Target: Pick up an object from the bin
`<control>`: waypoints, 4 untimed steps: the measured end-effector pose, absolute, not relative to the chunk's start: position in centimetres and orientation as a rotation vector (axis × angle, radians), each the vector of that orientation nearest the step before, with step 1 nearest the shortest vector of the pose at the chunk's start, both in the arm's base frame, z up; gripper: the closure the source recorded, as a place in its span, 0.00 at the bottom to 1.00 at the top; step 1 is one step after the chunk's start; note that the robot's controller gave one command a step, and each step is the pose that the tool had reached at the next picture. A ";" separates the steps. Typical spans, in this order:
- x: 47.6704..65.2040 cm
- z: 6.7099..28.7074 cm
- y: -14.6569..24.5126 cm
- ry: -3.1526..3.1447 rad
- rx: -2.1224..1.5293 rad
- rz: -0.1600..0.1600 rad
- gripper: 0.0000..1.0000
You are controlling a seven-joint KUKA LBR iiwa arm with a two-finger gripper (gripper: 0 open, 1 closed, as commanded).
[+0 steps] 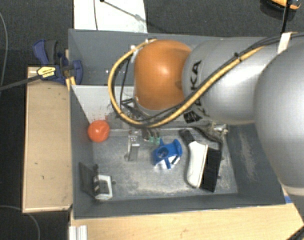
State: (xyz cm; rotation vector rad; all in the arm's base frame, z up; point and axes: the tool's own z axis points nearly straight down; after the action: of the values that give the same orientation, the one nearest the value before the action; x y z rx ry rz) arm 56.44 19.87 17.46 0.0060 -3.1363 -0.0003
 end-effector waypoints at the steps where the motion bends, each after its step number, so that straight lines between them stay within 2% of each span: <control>1: 56.6 18.0 19.8 -3.144 -0.003 -0.003 0.00; 2: 53.1 13.0 21.4 -3.135 0.229 -0.003 0.00; 3: 52.7 10.2 25.1 -3.088 0.618 -0.005 0.00; 4: 50.4 11.2 25.4 -3.008 0.914 -0.002 0.00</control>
Offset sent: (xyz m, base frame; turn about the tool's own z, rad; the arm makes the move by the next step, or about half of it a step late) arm -0.0758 0.0360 -0.1046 -0.3156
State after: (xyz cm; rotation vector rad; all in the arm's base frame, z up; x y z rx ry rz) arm 50.42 25.37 11.17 0.9138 -3.0083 -0.0021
